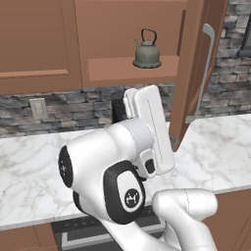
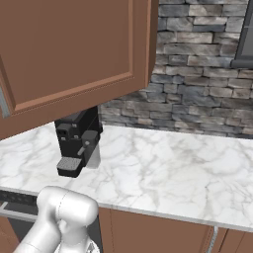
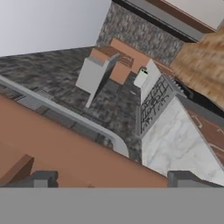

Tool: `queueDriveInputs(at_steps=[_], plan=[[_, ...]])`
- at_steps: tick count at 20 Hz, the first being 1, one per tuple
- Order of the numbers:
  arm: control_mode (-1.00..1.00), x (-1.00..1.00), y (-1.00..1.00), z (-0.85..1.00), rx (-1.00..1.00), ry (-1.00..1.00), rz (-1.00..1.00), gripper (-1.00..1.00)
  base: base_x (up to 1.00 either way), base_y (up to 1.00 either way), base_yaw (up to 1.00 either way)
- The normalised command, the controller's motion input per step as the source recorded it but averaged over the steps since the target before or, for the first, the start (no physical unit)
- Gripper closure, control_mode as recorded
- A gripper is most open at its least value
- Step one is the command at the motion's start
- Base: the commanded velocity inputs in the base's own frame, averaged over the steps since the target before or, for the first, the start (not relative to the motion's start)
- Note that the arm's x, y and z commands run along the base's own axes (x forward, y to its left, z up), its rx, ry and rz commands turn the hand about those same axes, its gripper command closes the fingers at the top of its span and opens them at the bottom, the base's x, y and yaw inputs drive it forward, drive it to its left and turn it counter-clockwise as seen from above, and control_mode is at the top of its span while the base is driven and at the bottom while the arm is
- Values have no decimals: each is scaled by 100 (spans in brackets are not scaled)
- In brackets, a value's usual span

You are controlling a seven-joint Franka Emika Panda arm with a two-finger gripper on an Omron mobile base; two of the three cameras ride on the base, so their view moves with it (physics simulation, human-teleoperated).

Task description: Open the cabinet, pick the kettle from the cabinet, and place it in the sink.

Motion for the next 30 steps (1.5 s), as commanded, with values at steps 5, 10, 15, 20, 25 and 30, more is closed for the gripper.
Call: queueDriveInputs(at_steps=[5, 10, 15, 20, 25, 30], plan=[[-100, -3, 28, 0, 6, 0, 4, -100, 0, 0, 0], [-100, 6, 36, 2, 6, 0, 2, -100, 0, 0, 0], [-100, 31, 25, 1, 4, 0, 1, -100, 0, 0, 0], [-100, 45, -3, -4, 0, 2, 8, -100, 0, 0, 0], [-100, 46, -9, -12, 0, 0, 7, -100, 0, 0, 0], [-100, 42, -9, -20, -3, 0, 2, -100, 0, 0, 0]])
